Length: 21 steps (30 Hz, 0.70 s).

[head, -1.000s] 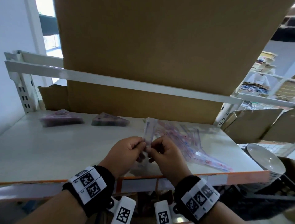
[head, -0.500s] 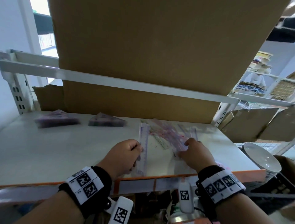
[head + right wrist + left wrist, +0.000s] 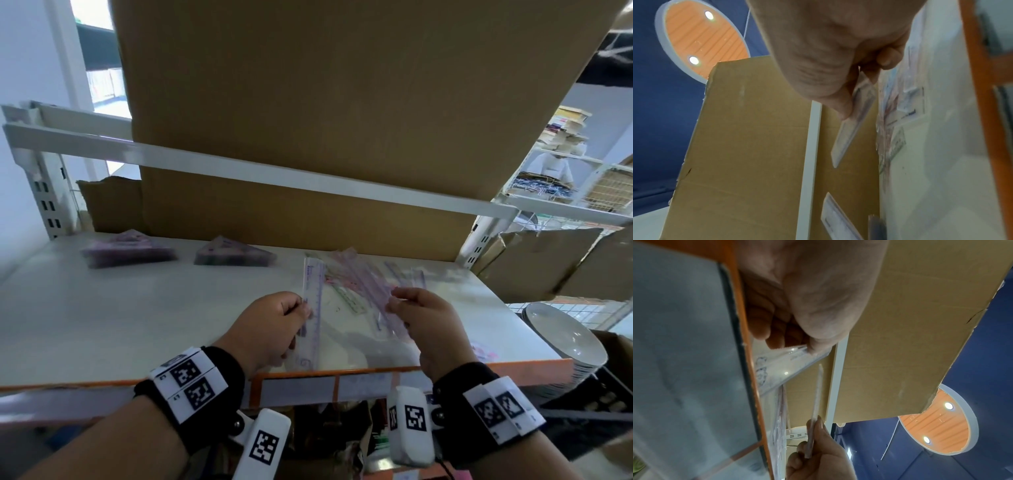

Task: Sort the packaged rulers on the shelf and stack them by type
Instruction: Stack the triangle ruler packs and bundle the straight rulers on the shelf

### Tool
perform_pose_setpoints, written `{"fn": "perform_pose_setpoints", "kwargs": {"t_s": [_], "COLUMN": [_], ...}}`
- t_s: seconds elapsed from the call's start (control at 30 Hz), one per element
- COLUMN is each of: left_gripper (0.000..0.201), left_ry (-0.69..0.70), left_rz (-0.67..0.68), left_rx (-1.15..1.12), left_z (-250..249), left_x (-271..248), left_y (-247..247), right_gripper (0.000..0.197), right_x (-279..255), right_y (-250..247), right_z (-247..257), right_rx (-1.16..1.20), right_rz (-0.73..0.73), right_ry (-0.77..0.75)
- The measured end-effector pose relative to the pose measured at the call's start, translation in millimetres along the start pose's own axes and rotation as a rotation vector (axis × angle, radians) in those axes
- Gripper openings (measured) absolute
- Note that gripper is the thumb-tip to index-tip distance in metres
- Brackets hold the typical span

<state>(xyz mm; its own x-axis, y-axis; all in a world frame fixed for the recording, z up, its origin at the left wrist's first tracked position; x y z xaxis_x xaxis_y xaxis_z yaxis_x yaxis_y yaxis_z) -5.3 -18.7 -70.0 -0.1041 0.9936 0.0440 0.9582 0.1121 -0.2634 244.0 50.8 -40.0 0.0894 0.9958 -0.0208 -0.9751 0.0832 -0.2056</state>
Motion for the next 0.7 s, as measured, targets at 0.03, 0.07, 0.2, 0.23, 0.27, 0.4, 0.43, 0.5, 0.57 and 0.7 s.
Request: {"fn": "perform_pose_setpoints", "kwargs": {"t_s": [0.03, 0.07, 0.2, 0.23, 0.27, 0.4, 0.43, 0.5, 0.57, 0.7], "left_gripper": [0.03, 0.03, 0.036, 0.036, 0.035, 0.034, 0.034, 0.033, 0.033, 0.035], "left_ry": [0.0, 0.001, 0.007, 0.006, 0.004, 0.011, 0.021, 0.045, 0.061, 0.087], "left_rz": [-0.008, -0.021, -0.072, -0.077, -0.079, -0.068, -0.065, -0.05, -0.033, -0.001], "left_rx": [0.002, 0.008, 0.005, 0.001, -0.004, -0.031, -0.02, 0.006, 0.018, 0.008], "left_z": [-0.1, -0.3, -1.5, -1.4, -1.1, -2.3, -3.2, -5.5, -7.3, -11.3], "left_x": [0.0, -0.1, 1.5, 1.8, 1.7, -0.3, -1.0, -2.7, -4.1, -5.2], "left_y": [-0.5, -1.7, -5.8, -6.1, -6.1, -5.2, -5.4, -5.2, -4.6, -4.1], "right_gripper": [0.012, 0.013, 0.02, 0.022, 0.024, 0.03, 0.03, 0.025, 0.017, 0.01], "right_x": [-3.3, -5.8, -7.4, -7.4, -7.4, -4.2, -3.5, -2.6, -2.8, -4.0], "right_y": [3.7, 6.1, 3.2, 0.2, -3.4, -16.7, -16.3, -12.5, -3.1, 27.8], "right_z": [0.6, 1.9, 18.4, 27.4, 37.9, 80.0, 88.1, 99.3, 103.0, 96.9], "right_rx": [0.053, 0.083, 0.066, 0.013, -0.047, -0.108, -0.074, -0.002, -0.007, -0.045], "right_rz": [0.0, -0.007, -0.005, 0.01, 0.022, 0.083, 0.118, 0.173, 0.201, 0.218], "right_ry": [-0.017, -0.04, -0.164, -0.22, -0.278, -0.414, -0.43, -0.444, -0.444, -0.408]}}
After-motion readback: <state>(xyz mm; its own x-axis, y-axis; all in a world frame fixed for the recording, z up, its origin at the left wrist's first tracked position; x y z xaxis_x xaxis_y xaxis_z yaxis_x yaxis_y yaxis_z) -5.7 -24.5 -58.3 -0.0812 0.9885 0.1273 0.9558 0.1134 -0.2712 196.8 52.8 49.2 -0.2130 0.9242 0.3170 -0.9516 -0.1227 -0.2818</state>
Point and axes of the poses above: each hand's wrist, its own x-axis towards the middle knuckle, its own y-axis out of the palm, z = x × y, the point moved 5 cm from there along x, towards the middle knuckle, and after that the axes turned 3 degrees about y, right-handed, at the moved point
